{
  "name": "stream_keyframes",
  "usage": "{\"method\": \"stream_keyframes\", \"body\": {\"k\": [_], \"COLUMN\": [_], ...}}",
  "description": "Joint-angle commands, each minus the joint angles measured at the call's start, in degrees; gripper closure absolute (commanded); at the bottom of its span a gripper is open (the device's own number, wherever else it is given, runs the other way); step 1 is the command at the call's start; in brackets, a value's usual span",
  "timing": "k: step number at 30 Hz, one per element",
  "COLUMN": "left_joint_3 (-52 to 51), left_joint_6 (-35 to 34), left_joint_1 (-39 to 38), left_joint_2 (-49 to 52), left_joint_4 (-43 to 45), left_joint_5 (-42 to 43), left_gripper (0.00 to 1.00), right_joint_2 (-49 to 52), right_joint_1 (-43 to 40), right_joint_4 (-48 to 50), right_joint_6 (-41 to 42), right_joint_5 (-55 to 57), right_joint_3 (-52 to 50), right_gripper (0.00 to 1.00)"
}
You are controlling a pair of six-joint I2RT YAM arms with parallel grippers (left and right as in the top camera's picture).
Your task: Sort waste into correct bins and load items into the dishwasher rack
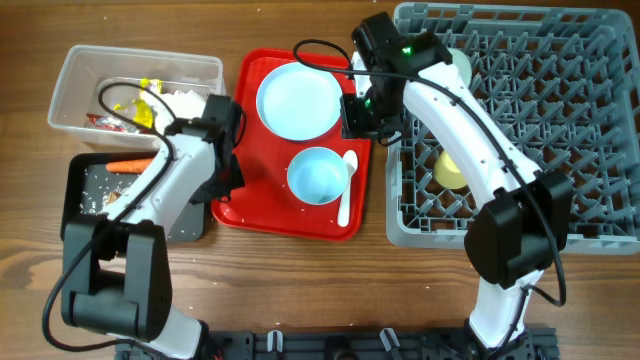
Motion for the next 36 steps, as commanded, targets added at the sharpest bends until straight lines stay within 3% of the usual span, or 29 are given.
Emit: {"method": "stream_keyframes", "body": {"k": [1,8,17,36], "left_joint_3": [-4.6,-8.7,-9.2,-9.2], "left_joint_6": [-1.2,-1.1,-0.9,-0.7], "left_joint_1": [-0.1,-0.1,-0.1,-3.3], "left_joint_2": [0.0,0.0,0.0,-0.1], "left_joint_4": [4.1,10.8,9.7,8.4], "left_joint_5": [-1.1,-1.2,-1.1,12.8], "left_gripper": [0.96,0.96,0.96,0.96], "right_joint_2": [-0.8,-0.8,-0.8,-0.8], "right_joint_1": [0.1,0.1,0.1,0.1], "right_joint_4": [-0.1,-0.3,-0.3,-1.2], "right_joint_6": [-1.3,-1.8,-1.8,-2.0], "right_joint_5": [0.7,0.7,0.7,0.7], "right_joint_3": [-0.7,-0.7,-0.7,-0.7], "right_gripper": [0.61,0.61,0.60,0.55]}}
